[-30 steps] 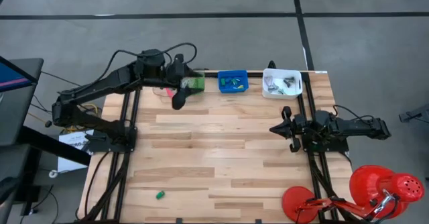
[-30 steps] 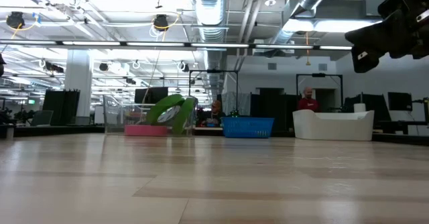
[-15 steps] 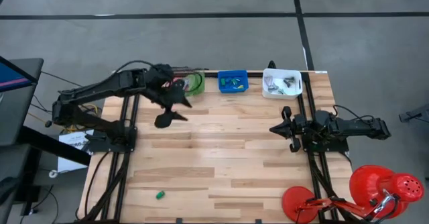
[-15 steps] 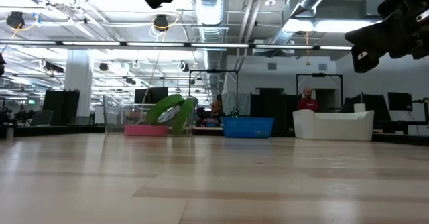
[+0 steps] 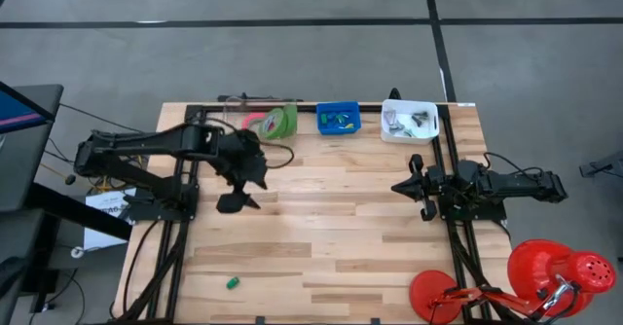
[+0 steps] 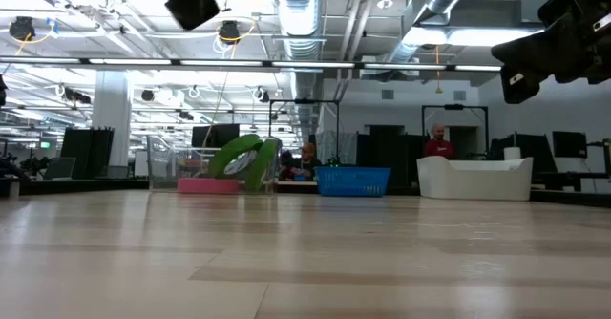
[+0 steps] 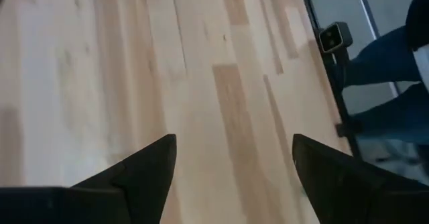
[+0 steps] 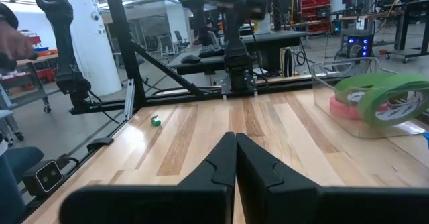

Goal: Pick and place Stapler, Stapler remover, tape
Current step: Put the green stapler into the blue bin

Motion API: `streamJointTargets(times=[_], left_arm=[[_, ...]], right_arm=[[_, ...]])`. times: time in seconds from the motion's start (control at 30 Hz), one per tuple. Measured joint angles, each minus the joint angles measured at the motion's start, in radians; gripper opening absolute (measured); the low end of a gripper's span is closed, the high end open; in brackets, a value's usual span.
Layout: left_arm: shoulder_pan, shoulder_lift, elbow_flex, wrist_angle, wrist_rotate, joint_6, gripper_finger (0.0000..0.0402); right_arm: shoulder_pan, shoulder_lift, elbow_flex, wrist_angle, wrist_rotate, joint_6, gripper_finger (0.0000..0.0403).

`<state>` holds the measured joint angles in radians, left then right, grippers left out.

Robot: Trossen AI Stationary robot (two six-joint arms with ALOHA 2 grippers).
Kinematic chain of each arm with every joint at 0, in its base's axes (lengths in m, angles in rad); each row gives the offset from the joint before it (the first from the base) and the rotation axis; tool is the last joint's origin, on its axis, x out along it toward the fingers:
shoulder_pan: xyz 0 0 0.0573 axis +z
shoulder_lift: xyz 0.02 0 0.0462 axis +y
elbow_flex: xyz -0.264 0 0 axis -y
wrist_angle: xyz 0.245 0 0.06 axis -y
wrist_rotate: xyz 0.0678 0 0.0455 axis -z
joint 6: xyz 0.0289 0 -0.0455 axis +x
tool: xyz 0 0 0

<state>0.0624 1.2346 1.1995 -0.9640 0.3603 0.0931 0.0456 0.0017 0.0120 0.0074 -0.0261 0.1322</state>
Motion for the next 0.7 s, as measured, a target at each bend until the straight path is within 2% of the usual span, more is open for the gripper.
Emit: streamJointTargets(times=[0.2, 0.5, 0.7], left_arm=[[-0.082, 0.0, -0.069, -0.004, -0.048, -0.286, 0.0281], [-0.211, 0.0, -0.174, -0.001, -0.06, -0.705, 0.0275], [-0.32, 0.0, -0.219, -0.002, -0.079, -0.844, 0.0274]], right_arm=[[0.0, 0.0, 0.0, 0.0, 0.0, 0.0, 0.0], [0.0, 0.0, 0.0, 0.0, 0.0, 0.0, 0.0], [0.0, 0.0, 0.0, 0.0, 0.0, 0.0, 0.0]])
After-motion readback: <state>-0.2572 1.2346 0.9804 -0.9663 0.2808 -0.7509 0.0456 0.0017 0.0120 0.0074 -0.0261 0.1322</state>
